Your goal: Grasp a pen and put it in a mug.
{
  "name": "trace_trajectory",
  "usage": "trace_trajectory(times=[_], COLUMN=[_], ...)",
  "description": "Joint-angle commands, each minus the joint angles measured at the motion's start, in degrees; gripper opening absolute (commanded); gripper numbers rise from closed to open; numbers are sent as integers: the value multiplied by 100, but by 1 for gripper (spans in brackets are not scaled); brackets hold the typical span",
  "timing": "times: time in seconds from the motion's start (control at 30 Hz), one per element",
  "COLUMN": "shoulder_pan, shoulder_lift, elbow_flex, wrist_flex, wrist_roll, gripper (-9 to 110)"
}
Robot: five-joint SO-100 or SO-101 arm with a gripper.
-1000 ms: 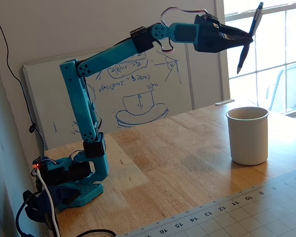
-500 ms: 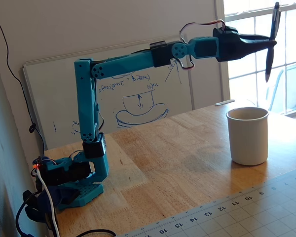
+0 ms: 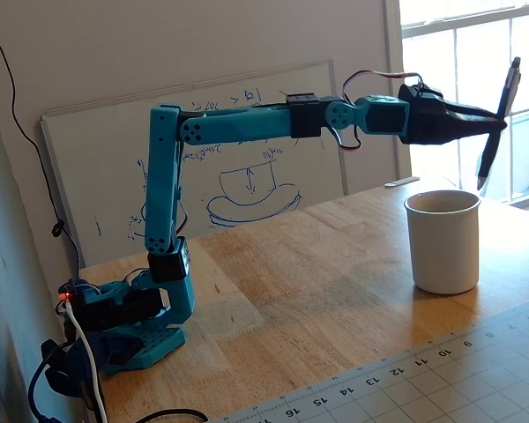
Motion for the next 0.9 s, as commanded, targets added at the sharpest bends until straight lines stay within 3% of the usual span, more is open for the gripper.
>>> trace_trajectory(times=[0.0,0.5,0.87], shoulder_pan=[-53,-176,-158], shoulder_lift=[246,1301,1775], elbow_flex=[202,1731,1854], wrist_flex=[-185,-193,-202], wrist_roll=[9,18,35], gripper=[3,4,17])
